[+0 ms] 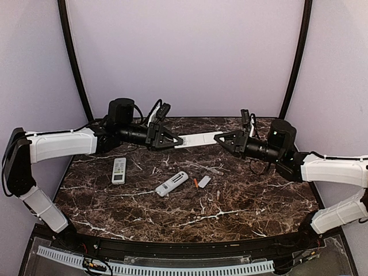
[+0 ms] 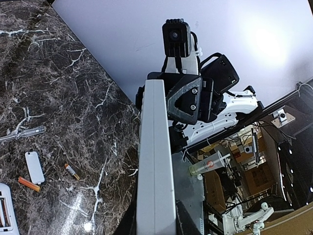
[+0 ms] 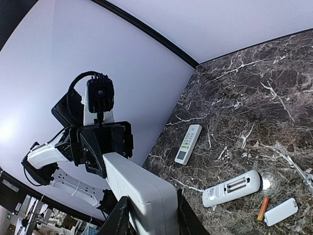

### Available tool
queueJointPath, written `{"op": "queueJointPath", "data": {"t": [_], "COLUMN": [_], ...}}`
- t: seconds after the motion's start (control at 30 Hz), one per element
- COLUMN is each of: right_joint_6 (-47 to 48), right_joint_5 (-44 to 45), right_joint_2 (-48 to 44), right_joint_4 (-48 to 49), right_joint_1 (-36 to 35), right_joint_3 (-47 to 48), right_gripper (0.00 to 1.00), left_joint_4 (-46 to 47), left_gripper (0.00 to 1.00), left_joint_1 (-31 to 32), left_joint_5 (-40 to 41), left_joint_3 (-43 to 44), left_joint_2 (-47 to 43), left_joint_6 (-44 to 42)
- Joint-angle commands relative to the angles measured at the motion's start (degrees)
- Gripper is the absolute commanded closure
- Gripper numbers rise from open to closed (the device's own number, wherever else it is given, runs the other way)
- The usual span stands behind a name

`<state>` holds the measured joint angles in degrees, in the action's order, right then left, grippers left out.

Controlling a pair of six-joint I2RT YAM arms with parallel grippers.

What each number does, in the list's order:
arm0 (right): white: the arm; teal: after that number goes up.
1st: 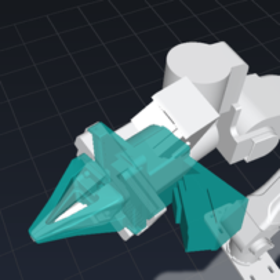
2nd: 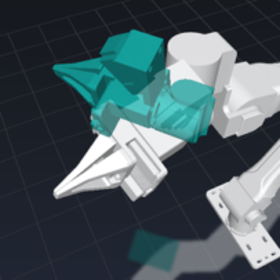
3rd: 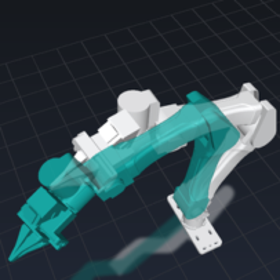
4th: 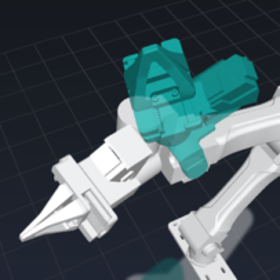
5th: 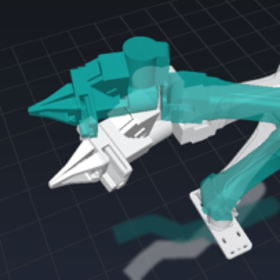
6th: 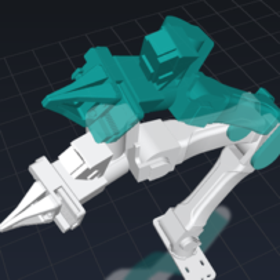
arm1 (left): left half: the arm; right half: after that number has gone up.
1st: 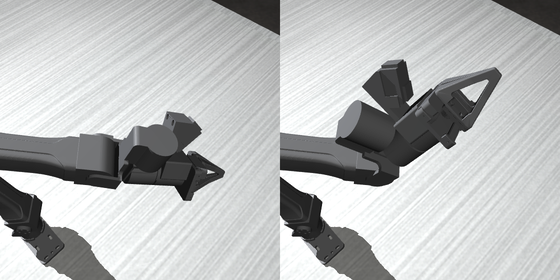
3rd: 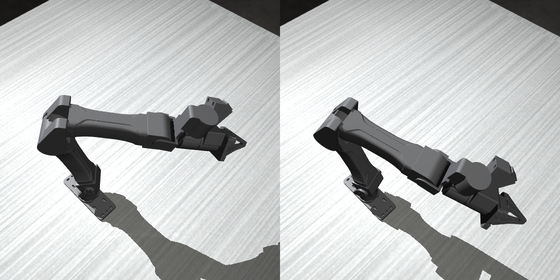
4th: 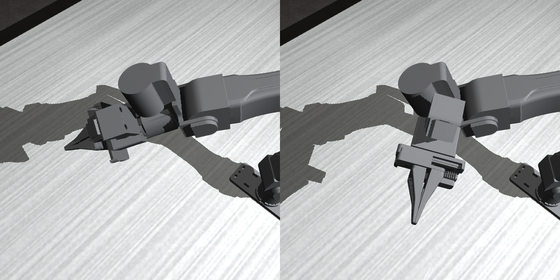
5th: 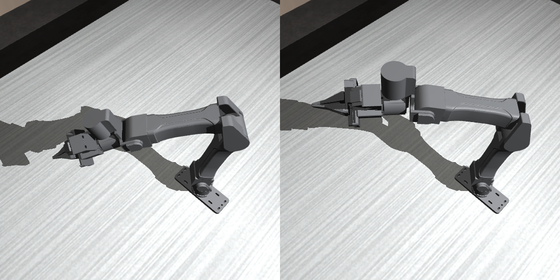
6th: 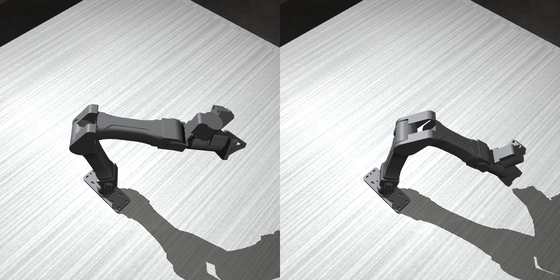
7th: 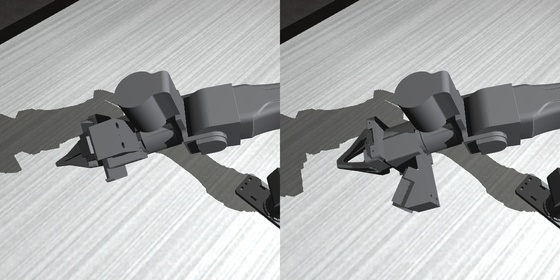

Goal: Unload the batteries from the remote control
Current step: Pass from the right arm to the left

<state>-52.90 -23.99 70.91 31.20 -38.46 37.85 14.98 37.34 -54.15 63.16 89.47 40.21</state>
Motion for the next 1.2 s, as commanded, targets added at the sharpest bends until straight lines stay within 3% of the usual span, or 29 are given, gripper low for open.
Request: {"op": "queueJointPath", "data": {"t": [0.0,0.43,0.83,1.17], "right_joint_6": [-0.1,-1.2,-0.4,2.6], "right_joint_5": [3.0,1.1,1.3,-4.9], "right_joint_2": [-1.1,-2.8,-3.6,-3.2], "right_joint_4": [0.1,0.6,-0.6,-1.8], "right_joint_1": [1.3,3.8,4.9,4.9], "right_joint_3": [-2.3,-4.2,-4.1,-2.2], "right_gripper": [0.73,0.76,0.65,0.58], "left_joint_4": [-0.5,-2.9,-2.5,-2.5], "left_gripper": [1.0,1.0,1.0,1.0], "left_joint_1": [0.3,0.5,0.9,1.0], "left_joint_5": [-2.2,-2.3,-3.6,-3.4], "left_joint_3": [1.3,2.1,2.3,2.3], "left_joint_2": [0.4,1.1,1.3,1.3], "left_joint_6": [-2.3,-4.1,-3.6,-3.5]}}
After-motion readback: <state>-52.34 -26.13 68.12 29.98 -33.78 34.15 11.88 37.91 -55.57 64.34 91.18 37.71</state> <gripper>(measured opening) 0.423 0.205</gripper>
